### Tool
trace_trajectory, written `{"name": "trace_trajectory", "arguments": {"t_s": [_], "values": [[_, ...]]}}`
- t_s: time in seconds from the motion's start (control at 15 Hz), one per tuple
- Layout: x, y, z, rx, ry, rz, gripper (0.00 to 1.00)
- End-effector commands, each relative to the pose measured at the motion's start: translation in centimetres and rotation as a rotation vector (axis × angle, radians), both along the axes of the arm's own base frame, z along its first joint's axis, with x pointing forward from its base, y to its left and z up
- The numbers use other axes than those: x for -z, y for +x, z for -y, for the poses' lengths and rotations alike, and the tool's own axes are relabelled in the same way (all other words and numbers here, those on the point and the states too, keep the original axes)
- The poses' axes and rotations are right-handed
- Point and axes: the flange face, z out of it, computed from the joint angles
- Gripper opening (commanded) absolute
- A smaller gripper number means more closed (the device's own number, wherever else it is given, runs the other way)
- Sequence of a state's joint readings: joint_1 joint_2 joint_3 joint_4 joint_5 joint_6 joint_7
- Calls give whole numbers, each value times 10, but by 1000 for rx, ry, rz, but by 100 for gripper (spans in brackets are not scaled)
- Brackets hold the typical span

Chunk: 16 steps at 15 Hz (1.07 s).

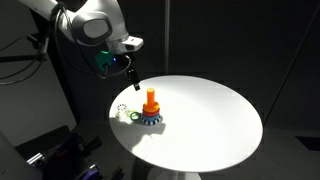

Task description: Put the yellow ring on the table

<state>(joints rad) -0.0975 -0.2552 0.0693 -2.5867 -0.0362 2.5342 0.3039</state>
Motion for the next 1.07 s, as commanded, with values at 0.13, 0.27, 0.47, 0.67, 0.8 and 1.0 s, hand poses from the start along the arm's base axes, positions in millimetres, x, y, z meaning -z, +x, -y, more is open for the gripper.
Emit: {"name": "trace_trajectory", "arguments": {"t_s": [0.13, 0.27, 0.47, 0.67, 0.8, 1.0], "values": [[18, 15, 2, 18, -2, 43, 100], [28, 18, 2, 15, 6, 48, 100], [46, 21, 3, 10, 6, 68, 100], [62, 25, 7, 4, -10, 85, 100], [71, 27, 10, 3, -26, 94, 100], [82, 29, 15, 3, -54, 113, 100]]}}
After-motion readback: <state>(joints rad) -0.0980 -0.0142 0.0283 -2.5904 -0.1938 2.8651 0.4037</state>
